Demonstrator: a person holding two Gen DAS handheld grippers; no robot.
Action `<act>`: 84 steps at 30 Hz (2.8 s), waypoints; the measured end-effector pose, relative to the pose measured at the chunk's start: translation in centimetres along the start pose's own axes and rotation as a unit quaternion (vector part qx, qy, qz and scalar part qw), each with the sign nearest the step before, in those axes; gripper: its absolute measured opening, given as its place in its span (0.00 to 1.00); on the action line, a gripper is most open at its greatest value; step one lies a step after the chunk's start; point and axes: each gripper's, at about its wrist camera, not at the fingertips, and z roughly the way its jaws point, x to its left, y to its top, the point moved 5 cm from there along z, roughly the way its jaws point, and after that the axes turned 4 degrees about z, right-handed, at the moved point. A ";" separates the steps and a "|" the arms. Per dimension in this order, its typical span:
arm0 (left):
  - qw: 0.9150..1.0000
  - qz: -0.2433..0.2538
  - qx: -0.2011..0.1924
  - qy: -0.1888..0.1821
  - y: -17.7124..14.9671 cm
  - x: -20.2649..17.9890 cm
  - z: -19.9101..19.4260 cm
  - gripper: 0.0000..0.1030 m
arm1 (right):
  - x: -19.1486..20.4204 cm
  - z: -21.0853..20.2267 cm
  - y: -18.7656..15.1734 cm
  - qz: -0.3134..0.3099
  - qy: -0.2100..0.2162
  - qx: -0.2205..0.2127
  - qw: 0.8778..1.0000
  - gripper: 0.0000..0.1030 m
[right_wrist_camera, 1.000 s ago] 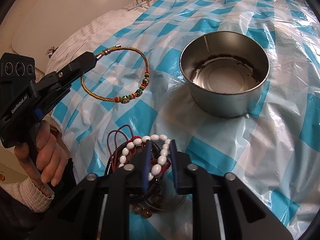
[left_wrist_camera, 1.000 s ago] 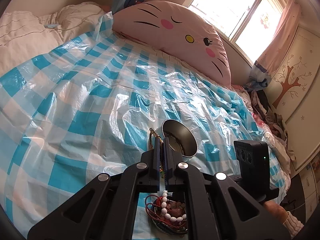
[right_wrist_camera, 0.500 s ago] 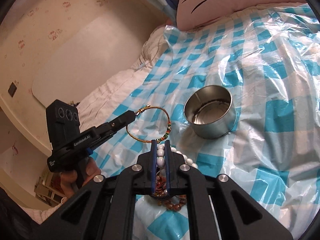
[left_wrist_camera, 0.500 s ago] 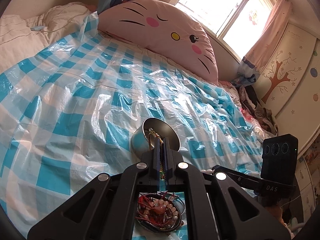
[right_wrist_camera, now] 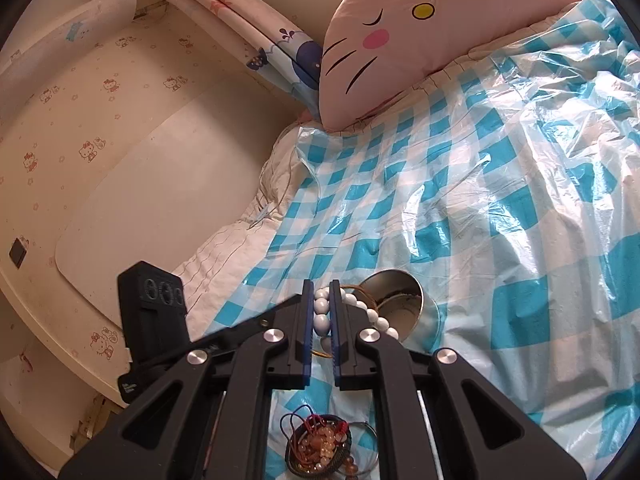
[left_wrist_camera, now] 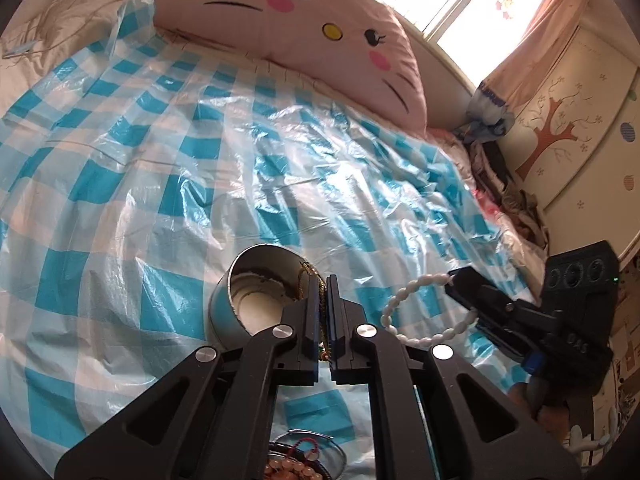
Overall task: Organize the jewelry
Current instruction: 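Open the left gripper over the tin while right drops the white bead bracelet in, then grasp red cord bracelets from the pile with both grippers and lift them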
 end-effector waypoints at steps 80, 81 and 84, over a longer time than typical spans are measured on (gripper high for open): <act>0.998 0.033 -0.032 0.052 -8.1 2.3 -8.6 0.02 | 0.0 -0.4 -8.3 0.004 0.012 0.010 1.000 0.09; 0.997 0.037 -0.034 0.062 -8.1 2.3 -8.6 0.02 | 0.0 -0.4 -8.3 0.003 0.010 0.010 1.000 0.09; 0.995 0.048 -0.039 0.082 -7.9 2.2 -8.7 0.02 | 0.0 -0.3 -8.3 0.003 0.008 0.010 1.000 0.09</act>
